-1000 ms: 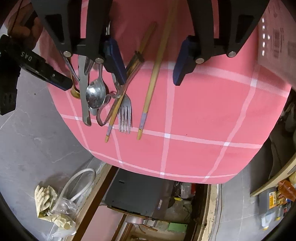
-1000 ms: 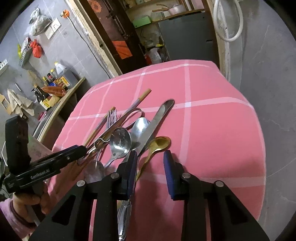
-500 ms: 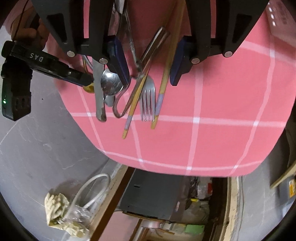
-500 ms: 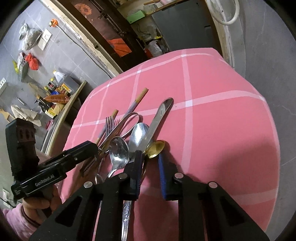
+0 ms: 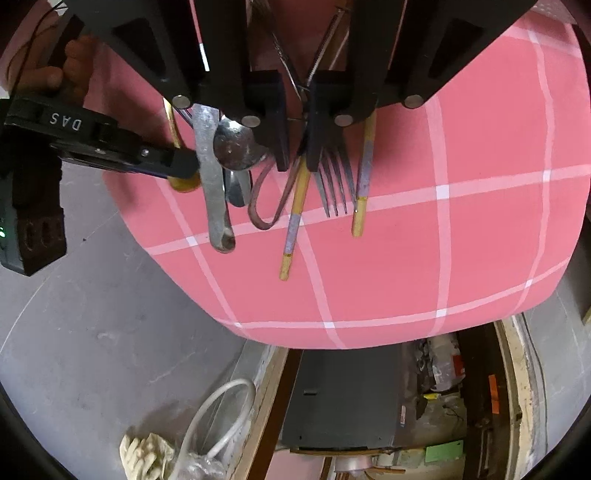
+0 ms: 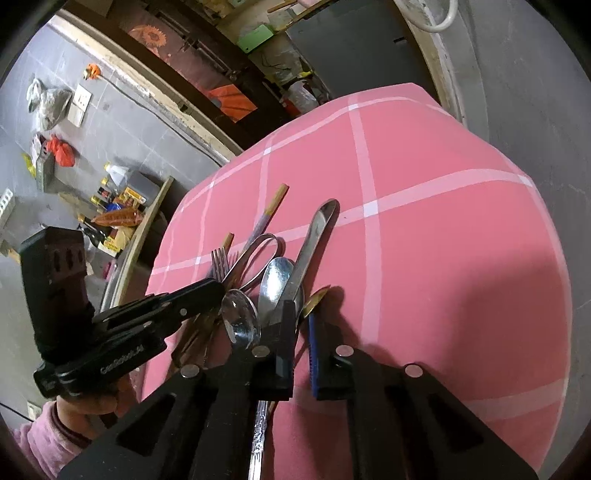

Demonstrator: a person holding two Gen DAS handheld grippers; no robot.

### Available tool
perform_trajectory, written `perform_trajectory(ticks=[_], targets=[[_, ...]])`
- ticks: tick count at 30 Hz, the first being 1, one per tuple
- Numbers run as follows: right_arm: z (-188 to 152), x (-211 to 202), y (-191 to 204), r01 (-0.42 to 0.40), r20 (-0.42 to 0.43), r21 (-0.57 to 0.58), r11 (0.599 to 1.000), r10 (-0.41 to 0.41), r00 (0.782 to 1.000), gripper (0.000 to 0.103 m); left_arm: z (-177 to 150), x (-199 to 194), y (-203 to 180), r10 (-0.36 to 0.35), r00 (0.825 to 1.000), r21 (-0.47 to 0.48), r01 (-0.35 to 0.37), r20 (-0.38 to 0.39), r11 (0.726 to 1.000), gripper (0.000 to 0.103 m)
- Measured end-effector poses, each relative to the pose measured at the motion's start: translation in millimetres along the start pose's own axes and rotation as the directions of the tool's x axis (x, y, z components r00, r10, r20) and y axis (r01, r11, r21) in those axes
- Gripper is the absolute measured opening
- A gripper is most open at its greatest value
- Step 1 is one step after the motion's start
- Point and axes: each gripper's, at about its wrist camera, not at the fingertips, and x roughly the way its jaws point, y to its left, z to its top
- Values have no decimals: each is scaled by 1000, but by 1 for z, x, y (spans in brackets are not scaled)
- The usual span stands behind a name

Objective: Organize utensils
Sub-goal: 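Grasp the wire tongs with the left tool while the right grasps a gold spoon, then carry the tongs and gold spoon to the white caddy and open both tools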

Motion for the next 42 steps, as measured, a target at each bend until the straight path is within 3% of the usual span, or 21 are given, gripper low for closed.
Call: perform_trajectory(ticks=[10, 18, 23, 27, 33, 42], targets=[[-11, -27, 0, -22, 59, 24, 999, 20, 998, 4, 0, -13, 3, -15, 1000, 1, 15, -19, 1000, 3], [-19, -67, 10, 3, 150, 10, 1000, -5, 989, 3, -15, -46, 2, -46, 998, -38, 47, 35, 998, 2], [-24, -99, 31, 38, 234, -26, 999, -31, 972, 3, -25, -75, 0, -59, 993, -60, 65, 102, 996, 2], [-25, -122, 53, 49, 294, -60, 997, -29, 955, 3, -30, -107, 0, -70, 982, -68, 83, 175, 994, 2], [-24, -149, 97, 32, 370, -115, 993, 13, 929, 3, -31, -162, 0, -90, 951, -65, 114, 295, 991, 2], [-22, -151, 188, -62, 420, -244, 968, 163, 893, 3, -32, -246, 37, -66, 902, -86, 113, 427, 990, 2]])
